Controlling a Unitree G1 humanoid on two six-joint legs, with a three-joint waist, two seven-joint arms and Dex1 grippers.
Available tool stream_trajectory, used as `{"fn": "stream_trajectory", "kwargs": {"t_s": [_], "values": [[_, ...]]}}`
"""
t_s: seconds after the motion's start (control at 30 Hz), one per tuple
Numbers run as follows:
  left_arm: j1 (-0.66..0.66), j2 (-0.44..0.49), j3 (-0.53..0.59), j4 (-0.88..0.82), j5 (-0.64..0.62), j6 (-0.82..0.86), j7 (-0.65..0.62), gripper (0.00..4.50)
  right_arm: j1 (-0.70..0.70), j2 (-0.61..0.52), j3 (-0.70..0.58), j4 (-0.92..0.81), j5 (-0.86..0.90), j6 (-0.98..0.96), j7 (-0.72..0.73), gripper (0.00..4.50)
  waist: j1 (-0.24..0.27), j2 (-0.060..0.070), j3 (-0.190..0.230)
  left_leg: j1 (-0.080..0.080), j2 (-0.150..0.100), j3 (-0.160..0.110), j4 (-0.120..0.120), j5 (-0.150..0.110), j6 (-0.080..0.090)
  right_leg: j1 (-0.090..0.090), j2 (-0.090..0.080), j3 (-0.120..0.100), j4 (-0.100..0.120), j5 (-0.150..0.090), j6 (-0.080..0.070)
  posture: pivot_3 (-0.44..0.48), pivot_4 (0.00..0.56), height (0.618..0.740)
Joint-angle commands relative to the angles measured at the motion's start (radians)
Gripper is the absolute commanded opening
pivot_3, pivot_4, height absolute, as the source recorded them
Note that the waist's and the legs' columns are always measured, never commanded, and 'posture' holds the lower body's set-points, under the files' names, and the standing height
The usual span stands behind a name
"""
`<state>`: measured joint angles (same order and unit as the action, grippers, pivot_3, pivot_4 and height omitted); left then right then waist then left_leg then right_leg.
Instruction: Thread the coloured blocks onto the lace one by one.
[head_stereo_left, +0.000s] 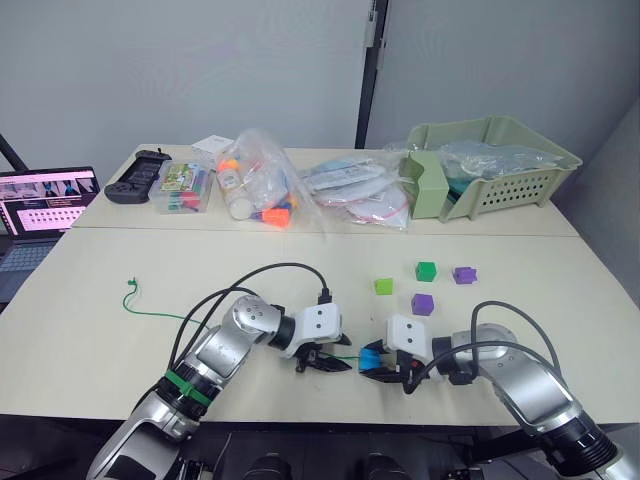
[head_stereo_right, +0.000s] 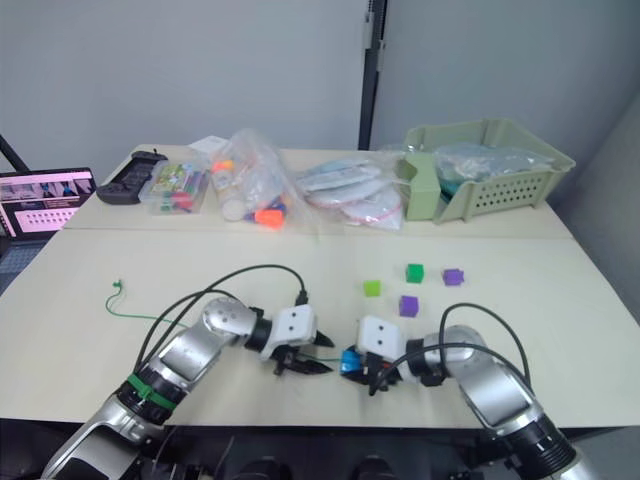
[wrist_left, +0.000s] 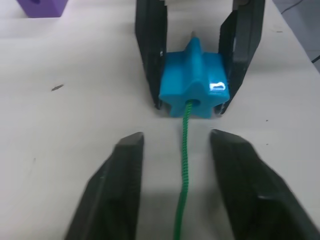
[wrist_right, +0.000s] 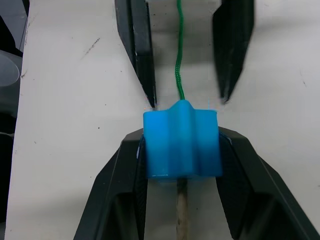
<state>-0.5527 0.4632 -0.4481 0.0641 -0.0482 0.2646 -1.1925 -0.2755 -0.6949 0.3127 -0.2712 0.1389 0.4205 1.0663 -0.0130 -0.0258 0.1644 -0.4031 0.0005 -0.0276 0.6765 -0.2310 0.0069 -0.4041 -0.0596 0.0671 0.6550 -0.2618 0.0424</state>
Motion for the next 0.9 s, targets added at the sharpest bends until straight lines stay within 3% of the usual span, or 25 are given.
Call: {"fn": "stream_trajectory", "kwargs": {"t_s": [0.03, 0.1, 0.17, 0.2, 0.23, 0.4, 0.63, 0.87, 0.9], "values": [[0.003, 0.006, 0.017, -0.052, -0.024, -0.010, -0.013, 3.83, -0.008, 0.002, -0.012, -0.019, 0.013, 0.006, -0.003, 1.37, 0.000, 0.000, 0.000, 0.000, 0.000, 0.000, 0.000, 0.000, 0.000, 0.000, 0.000, 0.000, 0.000, 0.000, 0.000, 0.000, 0.150, 0.740], [0.005, 0.003, 0.013, -0.058, -0.026, -0.006, -0.012, 4.46, -0.009, 0.003, -0.021, -0.027, 0.027, 0.015, 0.000, 1.37, 0.001, 0.000, 0.000, 0.000, 0.000, 0.000, 0.000, 0.000, 0.000, 0.000, 0.000, 0.000, 0.000, 0.000, 0.000, 0.000, 0.150, 0.740], [0.005, -0.007, 0.002, -0.063, -0.023, -0.005, -0.006, 4.46, -0.010, 0.004, -0.042, -0.046, 0.048, 0.030, -0.002, 1.37, 0.001, 0.000, 0.000, 0.000, 0.000, 0.000, 0.000, 0.000, 0.000, 0.000, 0.000, 0.000, 0.000, 0.000, 0.000, 0.000, 0.150, 0.740], [0.005, -0.011, -0.002, -0.065, -0.022, -0.004, -0.004, 4.48, -0.011, 0.003, -0.047, -0.053, 0.053, 0.035, -0.002, 2.42, 0.001, 0.000, 0.000, 0.000, 0.000, 0.000, 0.000, 0.000, 0.000, 0.000, 0.000, 0.000, 0.000, 0.000, 0.000, 0.000, 0.150, 0.740], [0.003, -0.017, -0.006, -0.065, -0.018, -0.002, -0.001, 4.48, -0.007, -0.005, -0.056, -0.065, 0.063, 0.042, 0.001, 2.91, 0.000, 0.000, 0.000, 0.000, 0.000, 0.000, 0.000, 0.000, 0.000, 0.000, 0.000, 0.000, 0.000, 0.000, 0.000, 0.000, 0.150, 0.740], [-0.005, -0.037, -0.020, -0.056, -0.006, -0.008, 0.006, 4.48, 0.013, -0.044, -0.104, -0.116, 0.100, 0.062, 0.003, 4.47, 0.001, 0.000, 0.000, -0.001, 0.000, 0.000, 0.000, 0.000, 0.000, 0.000, 0.000, 0.000, 0.000, 0.000, 0.000, 0.000, 0.150, 0.740], [-0.025, -0.090, -0.059, 0.000, 0.029, -0.029, 0.026, 4.48, 0.126, -0.158, -0.230, -0.163, 0.149, 0.068, 0.024, 4.47, 0.007, 0.000, 0.000, -0.001, -0.001, 0.001, 0.001, 0.000, 0.000, 0.001, -0.001, 0.000, -0.001, 0.000, 0.001, 0.000, 0.150, 0.740], [-0.029, -0.138, -0.077, 0.054, 0.048, -0.046, 0.041, 4.48, 0.156, -0.170, -0.222, -0.110, 0.114, 0.011, 0.019, 4.47, 0.001, 0.000, 0.000, -0.001, -0.001, 0.001, 0.001, 0.000, 0.000, 0.000, 0.000, 0.000, -0.001, 0.000, 0.001, 0.000, 0.150, 0.740], [-0.030, -0.139, -0.077, 0.059, 0.049, -0.049, 0.041, 3.94, 0.156, -0.169, -0.220, -0.105, 0.113, 0.007, 0.018, 4.50, 0.001, 0.000, 0.000, -0.001, -0.001, 0.001, 0.001, 0.000, 0.000, 0.001, 0.000, 0.000, -0.001, 0.000, 0.001, 0.000, 0.150, 0.740]]}}
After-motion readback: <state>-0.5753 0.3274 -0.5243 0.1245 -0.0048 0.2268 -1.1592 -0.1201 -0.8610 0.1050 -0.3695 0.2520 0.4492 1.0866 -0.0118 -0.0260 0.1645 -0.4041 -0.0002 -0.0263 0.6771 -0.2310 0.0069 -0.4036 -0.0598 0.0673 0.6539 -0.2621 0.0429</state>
